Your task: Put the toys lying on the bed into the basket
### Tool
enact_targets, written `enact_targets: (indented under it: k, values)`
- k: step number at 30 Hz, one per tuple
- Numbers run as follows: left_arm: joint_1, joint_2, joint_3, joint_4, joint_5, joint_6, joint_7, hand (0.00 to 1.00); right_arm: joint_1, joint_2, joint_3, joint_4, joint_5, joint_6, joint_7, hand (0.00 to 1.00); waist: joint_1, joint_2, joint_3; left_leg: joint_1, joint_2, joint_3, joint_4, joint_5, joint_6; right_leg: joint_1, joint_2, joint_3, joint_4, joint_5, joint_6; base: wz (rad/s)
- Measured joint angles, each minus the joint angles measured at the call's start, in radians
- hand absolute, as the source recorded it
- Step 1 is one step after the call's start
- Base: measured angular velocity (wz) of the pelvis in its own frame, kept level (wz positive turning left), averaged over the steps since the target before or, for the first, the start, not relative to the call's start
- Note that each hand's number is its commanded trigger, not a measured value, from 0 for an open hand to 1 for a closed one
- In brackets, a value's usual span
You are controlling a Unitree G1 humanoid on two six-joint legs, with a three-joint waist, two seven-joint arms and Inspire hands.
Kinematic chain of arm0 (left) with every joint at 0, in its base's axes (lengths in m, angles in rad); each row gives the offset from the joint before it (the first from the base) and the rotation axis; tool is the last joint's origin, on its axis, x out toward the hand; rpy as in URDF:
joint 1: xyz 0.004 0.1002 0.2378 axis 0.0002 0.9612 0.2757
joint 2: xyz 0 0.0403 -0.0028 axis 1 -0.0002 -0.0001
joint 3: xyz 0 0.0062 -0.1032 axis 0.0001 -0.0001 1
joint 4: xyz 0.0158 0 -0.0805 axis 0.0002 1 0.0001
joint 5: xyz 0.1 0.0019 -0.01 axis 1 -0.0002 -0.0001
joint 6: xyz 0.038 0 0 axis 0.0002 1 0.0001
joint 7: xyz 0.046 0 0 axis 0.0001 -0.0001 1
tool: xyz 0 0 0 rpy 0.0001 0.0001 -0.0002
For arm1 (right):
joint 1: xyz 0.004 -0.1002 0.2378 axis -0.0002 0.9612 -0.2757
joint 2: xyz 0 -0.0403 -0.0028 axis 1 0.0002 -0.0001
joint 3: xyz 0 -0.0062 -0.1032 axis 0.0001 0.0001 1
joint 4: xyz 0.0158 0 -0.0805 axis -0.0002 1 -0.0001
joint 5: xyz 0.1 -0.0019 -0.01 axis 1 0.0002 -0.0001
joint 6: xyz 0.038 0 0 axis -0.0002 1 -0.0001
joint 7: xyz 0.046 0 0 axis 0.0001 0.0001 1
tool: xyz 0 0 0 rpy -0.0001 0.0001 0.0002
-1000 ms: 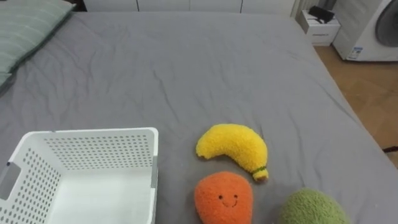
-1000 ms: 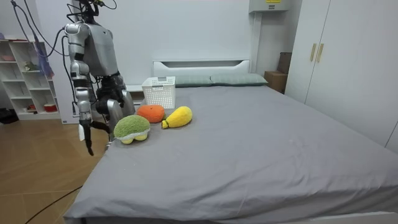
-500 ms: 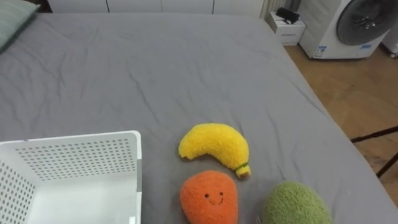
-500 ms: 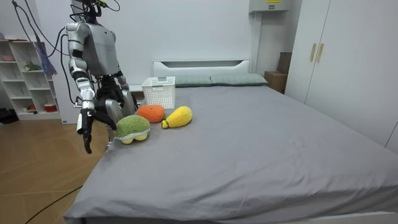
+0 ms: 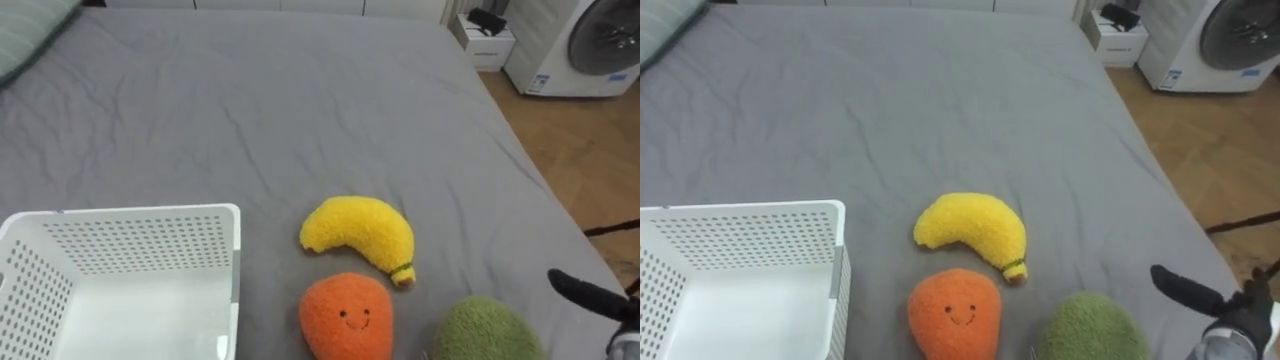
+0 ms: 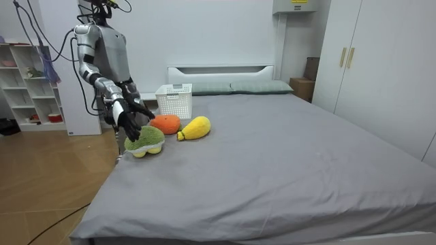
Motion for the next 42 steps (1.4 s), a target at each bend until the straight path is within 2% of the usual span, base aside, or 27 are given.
enact_targets:
  k: [5, 10, 12, 17, 19, 23, 26, 31, 37, 38, 40, 42]
  values:
    - [0.001, 0.0, 0.0, -0.002, 0.0, 0.014, -0.007, 0.0, 0.0, 0.0, 0.014, -0.054, -0.104, 0.003, 0.022, 0.0, 0.001, 0.002, -0.0032, -0.01, 0.0, 0.0, 0.001, 0.001, 0.001, -0.009, 0.0, -0.001, 0.002, 0.0, 0.0, 0.0]
    - [0.006, -0.001, 0.003, -0.009, 0.031, 0.029, -0.007, 0.0, 0.0, 0.001, 0.041, -0.046, -0.248, 0.018, 0.099, 0.0, 0.005, 0.005, -0.0022, -0.004, 0.001, 0.001, 0.001, 0.001, 0.001, -0.003, 0.0, 0.0, 0.003, 0.002, -0.001, 0.0]
    - [0.014, -0.001, -0.001, -0.02, 0.032, 0.032, -0.007, 0.0, 0.004, 0.0, 0.061, -0.022, -0.265, 0.018, 0.128, 0.0, 0.006, 0.007, 0.0011, 0.008, 0.002, 0.001, 0.0, 0.0, 0.001, 0.006, -0.001, -0.005, 0.0, 0.002, -0.001, 0.02]
    - [0.014, -0.003, -0.025, -0.022, 0.049, 0.041, -0.007, 0.0, 0.031, -0.001, 0.154, 0.048, -0.36, 0.052, 0.288, 0.0, 0.026, 0.003, -0.0003, 0.006, 0.002, -0.001, 0.002, 0.0, 0.001, 0.007, -0.008, -0.006, 0.0, 0.001, -0.002, -0.01]
    - [0.015, -0.003, -0.025, -0.022, 0.057, 0.045, -0.007, 0.0, 0.033, 0.0, 0.167, 0.068, -0.408, 0.071, 0.339, 0.0, 0.031, 0.002, 0.0, 0.004, 0.001, -0.005, 0.003, 0.0, 0.001, 0.007, -0.008, -0.008, 0.002, 0.001, -0.002, 0.02]
    - [0.013, -0.003, -0.027, -0.022, 0.057, 0.069, -0.012, 0.0, 0.031, 0.0, 0.199, 0.086, -0.486, 0.083, 0.417, 0.0, 0.033, -0.005, -0.001, 0.0, 0.001, -0.011, 0.007, 0.001, 0.001, 0.011, -0.004, -0.011, 0.002, 0.001, -0.002, 0.04]
    - [0.011, -0.001, -0.029, -0.022, 0.057, 0.081, -0.014, 0.0, 0.03, 0.0, 0.209, 0.124, -0.499, 0.091, 0.455, 0.0, 0.049, -0.014, -0.0023, 0.002, 0.001, -0.011, 0.008, 0.0, 0.001, 0.018, -0.006, -0.013, 0.0, 0.001, -0.002, 0.0]
    - [0.013, -0.004, -0.059, -0.021, 0.056, 0.108, -0.018, 0.0, 0.026, 0.001, 0.234, 0.189, -0.522, 0.101, 0.485, 0.0, 0.059, -0.027, 0.0, 0.0, 0.0, -0.023, 0.016, -0.001, 0.001, 0.024, -0.009, -0.024, -0.002, 0.001, -0.002, 0.06]
    - [0.008, -0.006, -0.064, -0.022, 0.057, 0.109, -0.018, 0.0, -0.003, 0.0, 0.232, 0.238, -0.602, 0.103, 0.503, 0.0, 0.057, -0.019, -0.0018, -0.013, -0.002, -0.039, 0.032, -0.003, 0.002, 0.021, -0.015, -0.044, -0.001, 0.001, -0.001, 0.08]
    - [0.008, -0.006, -0.064, -0.022, 0.057, 0.112, -0.018, 0.0, -0.008, 0.0, 0.232, 0.239, -0.626, 0.104, 0.516, 0.05, 0.057, -0.017, -0.0025, -0.014, -0.002, -0.04, 0.032, -0.003, 0.002, 0.02, -0.015, -0.046, -0.002, 0.001, -0.001, 0.05]
    - [0.008, -0.006, -0.064, -0.026, 0.057, 0.122, -0.021, 0.0, -0.012, 0.0, 0.232, 0.239, -0.653, 0.107, 0.531, 1.0, 0.057, -0.016, -0.0033, -0.015, -0.002, -0.041, 0.032, -0.003, 0.002, 0.02, -0.015, -0.047, -0.002, 0.0, -0.001, 0.02]
    - [0.009, -0.006, -0.062, -0.031, 0.058, 0.13, -0.027, 0.0, -0.014, -0.001, 0.232, 0.235, -0.678, 0.115, 0.545, 1.0, 0.057, -0.017, -0.0035, -0.015, -0.003, -0.043, 0.032, -0.003, 0.002, 0.02, -0.016, -0.048, -0.002, 0.0, -0.001, 0.0]
